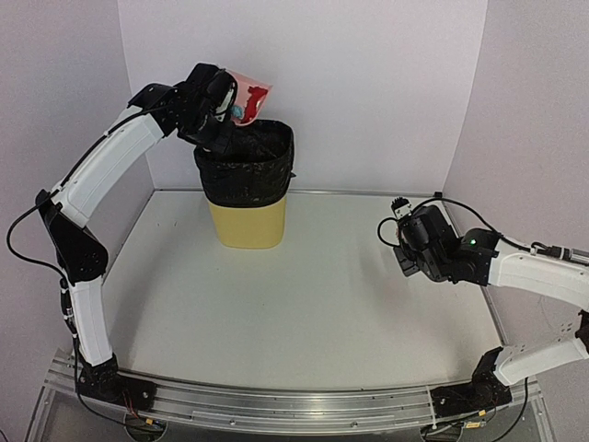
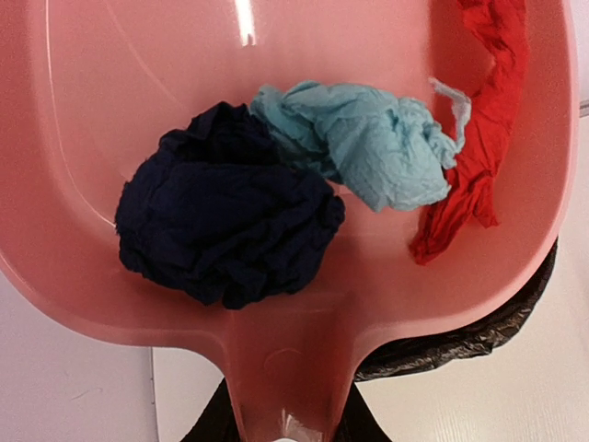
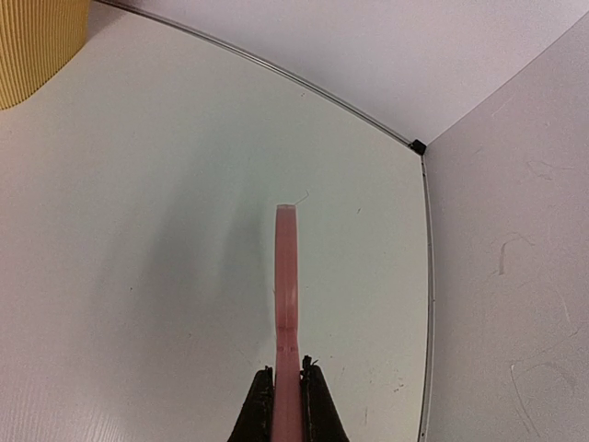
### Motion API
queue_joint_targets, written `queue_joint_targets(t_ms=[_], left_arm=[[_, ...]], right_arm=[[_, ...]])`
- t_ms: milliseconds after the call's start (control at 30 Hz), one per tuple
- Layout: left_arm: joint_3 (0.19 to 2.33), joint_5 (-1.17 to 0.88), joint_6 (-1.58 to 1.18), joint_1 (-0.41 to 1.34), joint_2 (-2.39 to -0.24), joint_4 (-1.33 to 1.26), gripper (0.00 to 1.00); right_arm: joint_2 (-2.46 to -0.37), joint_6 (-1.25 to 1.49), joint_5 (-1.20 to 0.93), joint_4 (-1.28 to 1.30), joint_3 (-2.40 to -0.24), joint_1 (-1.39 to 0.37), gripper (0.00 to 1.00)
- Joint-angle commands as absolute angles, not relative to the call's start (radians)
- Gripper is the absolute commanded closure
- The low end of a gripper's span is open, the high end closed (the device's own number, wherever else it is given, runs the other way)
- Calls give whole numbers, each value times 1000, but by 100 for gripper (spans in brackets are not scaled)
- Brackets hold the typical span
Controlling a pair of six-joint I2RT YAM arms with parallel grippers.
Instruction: Sweep away the paper scraps from the table
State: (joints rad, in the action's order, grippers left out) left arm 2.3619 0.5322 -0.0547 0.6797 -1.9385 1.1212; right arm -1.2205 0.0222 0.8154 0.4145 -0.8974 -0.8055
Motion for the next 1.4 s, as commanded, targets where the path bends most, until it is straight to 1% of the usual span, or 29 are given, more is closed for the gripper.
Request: queue_joint_targets(t_ms=[0, 167, 367, 533, 767, 1133, 1300, 1367], left_arm=[[2417, 689, 54, 673, -1937, 1044, 100], [2341, 853, 186, 673, -1935, 918, 99], [2308, 972, 343, 671, -1961, 786, 99], [2206, 1077, 544, 666, -1959, 602, 99], [2092, 1149, 779, 655, -1935, 388, 99], [1883, 1223, 1220, 656, -1885, -85, 100], [1872, 1248, 1315, 655, -1879, -218, 100], [1885, 1254, 1313, 655, -1879, -229, 100]], right_arm=[[-1193, 46, 821, 417, -914, -800, 100], [-1184, 49, 824, 419, -911, -800, 100], [-1181, 50, 825, 420, -910, -800, 100], [-1172, 48, 829, 422, -902, -801, 100], [-1160, 43, 836, 424, -891, -800, 100], [-1157, 55, 822, 426, -890, -801, 100], [-1152, 63, 811, 426, -891, -800, 100], [-1153, 64, 809, 426, -893, -800, 100]])
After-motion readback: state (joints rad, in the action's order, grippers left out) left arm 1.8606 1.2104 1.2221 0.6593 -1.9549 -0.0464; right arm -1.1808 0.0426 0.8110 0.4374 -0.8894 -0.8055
